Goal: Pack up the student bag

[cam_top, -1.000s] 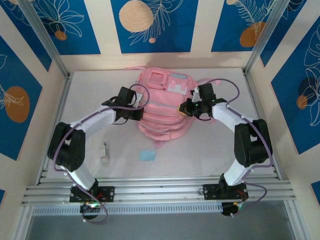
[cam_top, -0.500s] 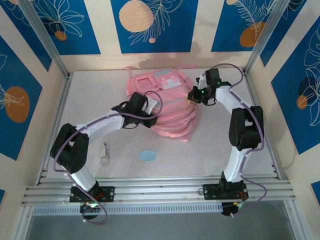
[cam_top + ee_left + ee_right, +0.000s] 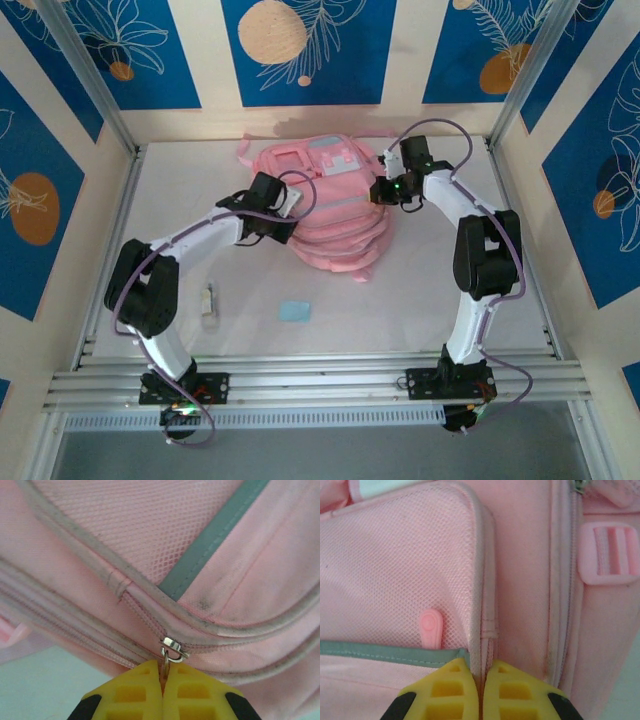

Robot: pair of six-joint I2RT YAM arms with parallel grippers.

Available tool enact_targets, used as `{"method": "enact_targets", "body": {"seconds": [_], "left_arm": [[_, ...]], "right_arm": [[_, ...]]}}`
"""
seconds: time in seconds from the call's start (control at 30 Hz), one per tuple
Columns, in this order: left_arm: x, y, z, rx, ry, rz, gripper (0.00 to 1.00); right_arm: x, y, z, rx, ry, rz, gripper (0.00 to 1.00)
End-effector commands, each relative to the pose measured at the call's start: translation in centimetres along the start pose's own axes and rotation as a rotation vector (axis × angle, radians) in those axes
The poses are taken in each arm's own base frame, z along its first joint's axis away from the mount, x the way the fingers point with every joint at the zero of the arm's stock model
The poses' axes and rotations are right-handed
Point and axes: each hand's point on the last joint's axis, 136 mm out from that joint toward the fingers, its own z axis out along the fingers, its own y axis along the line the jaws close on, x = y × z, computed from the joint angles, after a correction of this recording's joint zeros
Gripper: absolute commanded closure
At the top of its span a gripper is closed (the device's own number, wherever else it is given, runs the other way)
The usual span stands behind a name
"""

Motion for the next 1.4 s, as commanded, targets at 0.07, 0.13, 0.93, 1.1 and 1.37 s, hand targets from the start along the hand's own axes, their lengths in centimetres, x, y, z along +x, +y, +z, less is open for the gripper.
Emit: {"method": "enact_targets", "body": {"seconds": [0.07, 0.13, 0.93, 1.1, 1.37], "left_arm": [[2.1, 9.7, -1.6, -0.433, 0.081, -0.092, 1.00], [1.1, 10.1, -1.8, -0.455, 0.038, -0.097, 0.97], [3.1, 0.2, -5.1, 0.042, -0.100, -0.347, 0.64], [7.5, -2.3, -5.0, 0.125, -0.036, -0.419, 0.63], [14.8, -5.5, -4.9, 0.180, 0.084, -0.451, 0.63]], "right_arm": [[-3.0, -6.4, -1.6, 0.268, -0.095, -0.065, 1.00], [-3.2, -6.2, -1.7, 0.258, -0.097, -0.061, 1.00], [2.0, 10.2, -8.2, 0.075, -0.140, 0.025, 0.49], [9.3, 14.7, -6.4, -0.020, 0.004, 0.101, 0.49], [20.1, 19.4, -2.6, -0.085, 0.231, 0.131, 0.49]]}}
